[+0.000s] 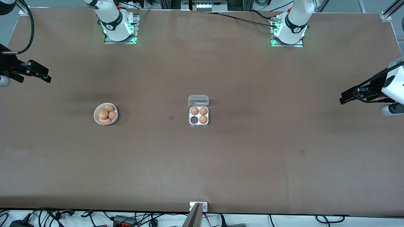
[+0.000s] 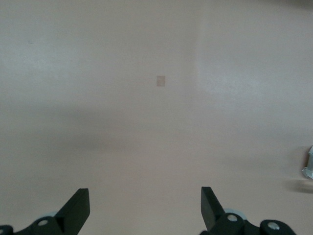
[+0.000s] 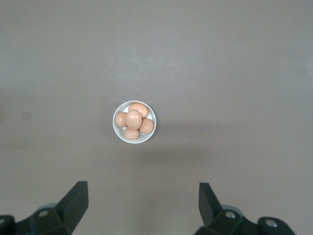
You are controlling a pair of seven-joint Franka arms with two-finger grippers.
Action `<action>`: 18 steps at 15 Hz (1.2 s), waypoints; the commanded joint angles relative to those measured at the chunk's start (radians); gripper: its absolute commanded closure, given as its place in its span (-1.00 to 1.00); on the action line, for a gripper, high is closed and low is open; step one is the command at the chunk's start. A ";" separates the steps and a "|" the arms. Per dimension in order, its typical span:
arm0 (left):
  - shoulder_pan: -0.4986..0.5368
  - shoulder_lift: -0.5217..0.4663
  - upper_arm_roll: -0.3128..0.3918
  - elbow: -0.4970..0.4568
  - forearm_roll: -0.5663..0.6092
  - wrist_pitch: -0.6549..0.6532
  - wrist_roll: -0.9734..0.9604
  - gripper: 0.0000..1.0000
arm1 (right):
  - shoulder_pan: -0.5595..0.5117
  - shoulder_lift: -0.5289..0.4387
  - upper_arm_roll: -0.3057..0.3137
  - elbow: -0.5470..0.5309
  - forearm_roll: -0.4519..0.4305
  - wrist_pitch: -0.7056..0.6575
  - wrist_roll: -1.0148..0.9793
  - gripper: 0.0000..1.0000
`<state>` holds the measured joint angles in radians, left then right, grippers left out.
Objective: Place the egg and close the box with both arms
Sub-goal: 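Move the right gripper toward the white bowl of eggs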
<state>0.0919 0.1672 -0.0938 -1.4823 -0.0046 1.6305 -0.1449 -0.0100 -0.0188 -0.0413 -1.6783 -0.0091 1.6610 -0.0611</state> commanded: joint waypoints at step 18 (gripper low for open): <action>0.000 -0.005 -0.001 0.008 0.020 -0.008 0.015 -1.00 | 0.077 0.377 0.011 -0.040 -0.015 0.197 0.024 -1.00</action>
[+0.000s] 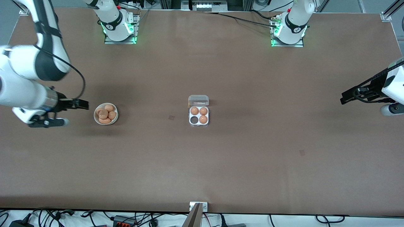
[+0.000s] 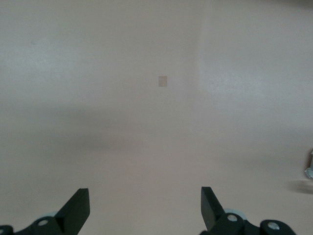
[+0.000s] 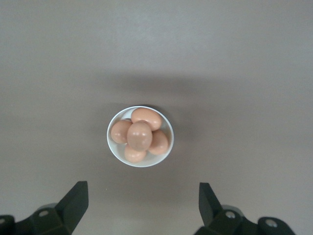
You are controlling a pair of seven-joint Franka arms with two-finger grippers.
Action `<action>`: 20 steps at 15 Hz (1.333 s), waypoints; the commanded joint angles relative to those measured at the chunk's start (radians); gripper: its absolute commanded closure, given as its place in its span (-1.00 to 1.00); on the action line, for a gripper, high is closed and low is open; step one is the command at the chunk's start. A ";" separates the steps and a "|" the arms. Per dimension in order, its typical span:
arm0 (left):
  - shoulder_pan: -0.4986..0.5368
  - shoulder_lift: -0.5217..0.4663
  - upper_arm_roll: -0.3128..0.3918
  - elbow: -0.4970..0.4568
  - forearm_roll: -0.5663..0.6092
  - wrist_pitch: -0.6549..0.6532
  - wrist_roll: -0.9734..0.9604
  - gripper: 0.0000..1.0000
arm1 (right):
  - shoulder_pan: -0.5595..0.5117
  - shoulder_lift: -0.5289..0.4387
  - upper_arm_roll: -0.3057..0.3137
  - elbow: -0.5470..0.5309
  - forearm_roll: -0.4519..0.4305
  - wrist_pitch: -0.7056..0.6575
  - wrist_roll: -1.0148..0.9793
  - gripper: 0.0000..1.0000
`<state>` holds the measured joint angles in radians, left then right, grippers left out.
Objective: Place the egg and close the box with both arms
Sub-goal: 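Move the right gripper toward the white bowl of eggs, then lower the right gripper into the bowl and grasp one brown egg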
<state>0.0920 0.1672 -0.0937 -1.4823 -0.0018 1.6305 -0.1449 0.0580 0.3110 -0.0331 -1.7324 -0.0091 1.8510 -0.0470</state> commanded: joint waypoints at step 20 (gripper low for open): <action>-0.001 -0.005 0.000 0.008 0.013 -0.012 0.010 -1.00 | 0.026 0.322 0.002 0.108 -0.008 0.002 -0.031 -0.86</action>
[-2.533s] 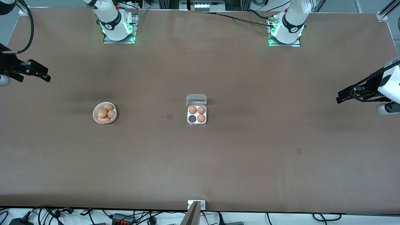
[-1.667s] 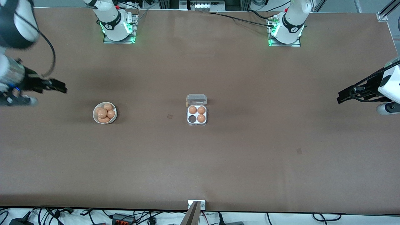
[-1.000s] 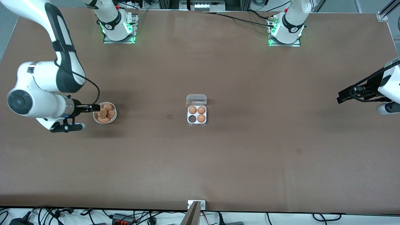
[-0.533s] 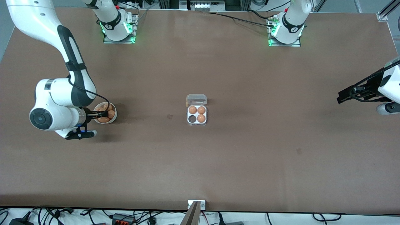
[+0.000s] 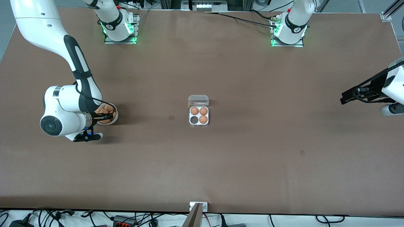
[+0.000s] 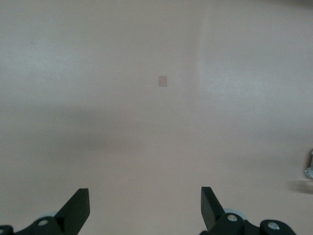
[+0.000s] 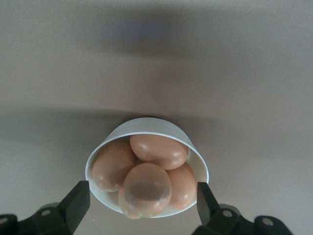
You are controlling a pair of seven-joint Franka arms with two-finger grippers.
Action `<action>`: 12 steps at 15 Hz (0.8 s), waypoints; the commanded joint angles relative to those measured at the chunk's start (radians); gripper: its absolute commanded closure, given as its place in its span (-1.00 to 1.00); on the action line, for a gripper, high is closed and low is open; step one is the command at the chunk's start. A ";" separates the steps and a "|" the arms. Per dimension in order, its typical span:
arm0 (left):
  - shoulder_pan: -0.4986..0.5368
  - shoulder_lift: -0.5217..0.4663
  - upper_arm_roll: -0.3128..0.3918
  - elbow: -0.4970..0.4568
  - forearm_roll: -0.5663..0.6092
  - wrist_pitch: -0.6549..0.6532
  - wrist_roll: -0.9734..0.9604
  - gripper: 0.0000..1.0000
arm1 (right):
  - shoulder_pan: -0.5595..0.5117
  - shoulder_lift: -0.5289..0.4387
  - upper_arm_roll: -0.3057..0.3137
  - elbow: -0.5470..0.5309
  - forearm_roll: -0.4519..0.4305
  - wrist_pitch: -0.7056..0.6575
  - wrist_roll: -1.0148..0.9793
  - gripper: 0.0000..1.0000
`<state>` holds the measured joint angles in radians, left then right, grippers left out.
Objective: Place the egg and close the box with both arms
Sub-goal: 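Lower the right gripper into the bowl and grasp one brown egg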
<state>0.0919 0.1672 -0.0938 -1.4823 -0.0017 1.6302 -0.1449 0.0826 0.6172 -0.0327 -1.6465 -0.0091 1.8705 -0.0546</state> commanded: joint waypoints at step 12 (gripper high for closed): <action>-0.001 -0.005 0.000 0.008 0.008 -0.013 0.011 -1.00 | 0.003 0.022 0.002 0.022 -0.006 -0.039 -0.024 0.14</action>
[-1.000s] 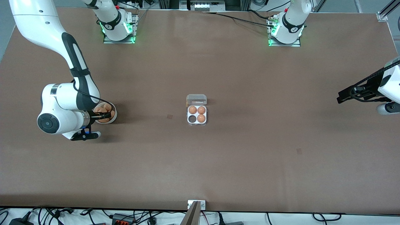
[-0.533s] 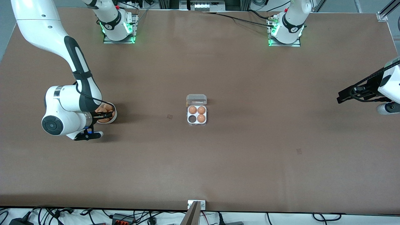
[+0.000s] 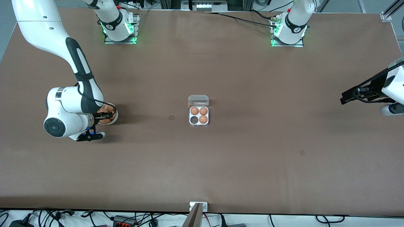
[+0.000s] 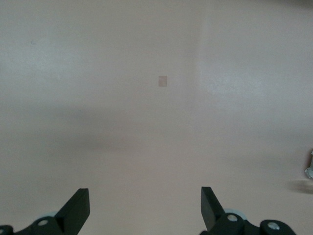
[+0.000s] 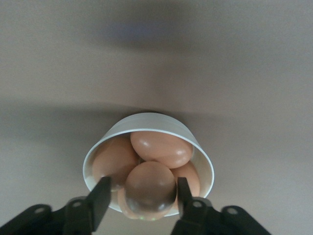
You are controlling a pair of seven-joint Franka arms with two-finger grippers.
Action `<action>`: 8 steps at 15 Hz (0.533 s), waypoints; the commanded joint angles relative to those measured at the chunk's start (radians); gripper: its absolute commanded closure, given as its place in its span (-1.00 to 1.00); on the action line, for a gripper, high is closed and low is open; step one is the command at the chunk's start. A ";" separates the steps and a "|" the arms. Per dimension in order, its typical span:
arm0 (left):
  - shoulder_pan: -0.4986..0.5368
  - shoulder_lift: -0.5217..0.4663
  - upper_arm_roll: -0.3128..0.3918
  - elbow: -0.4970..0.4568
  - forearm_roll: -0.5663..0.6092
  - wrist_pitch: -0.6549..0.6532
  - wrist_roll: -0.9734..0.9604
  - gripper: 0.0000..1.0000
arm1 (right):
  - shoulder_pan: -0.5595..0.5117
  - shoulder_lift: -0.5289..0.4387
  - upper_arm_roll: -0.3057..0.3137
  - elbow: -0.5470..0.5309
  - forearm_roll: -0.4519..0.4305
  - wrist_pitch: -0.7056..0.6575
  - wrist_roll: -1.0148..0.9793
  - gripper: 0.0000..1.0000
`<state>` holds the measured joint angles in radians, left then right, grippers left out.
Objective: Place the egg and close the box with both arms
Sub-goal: 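Lower the right gripper into the bowl and grasp one brown egg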
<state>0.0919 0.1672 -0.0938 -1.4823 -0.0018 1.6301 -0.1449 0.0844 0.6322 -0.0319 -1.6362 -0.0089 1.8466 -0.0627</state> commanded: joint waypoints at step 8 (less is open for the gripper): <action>-0.001 -0.005 0.000 0.008 0.006 -0.015 0.008 -1.00 | 0.001 -0.005 0.001 0.013 -0.006 -0.020 -0.045 0.65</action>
<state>0.0919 0.1672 -0.0938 -1.4823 -0.0018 1.6301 -0.1449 0.0844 0.6333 -0.0319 -1.6317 -0.0089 1.8442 -0.0749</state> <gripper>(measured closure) 0.000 0.542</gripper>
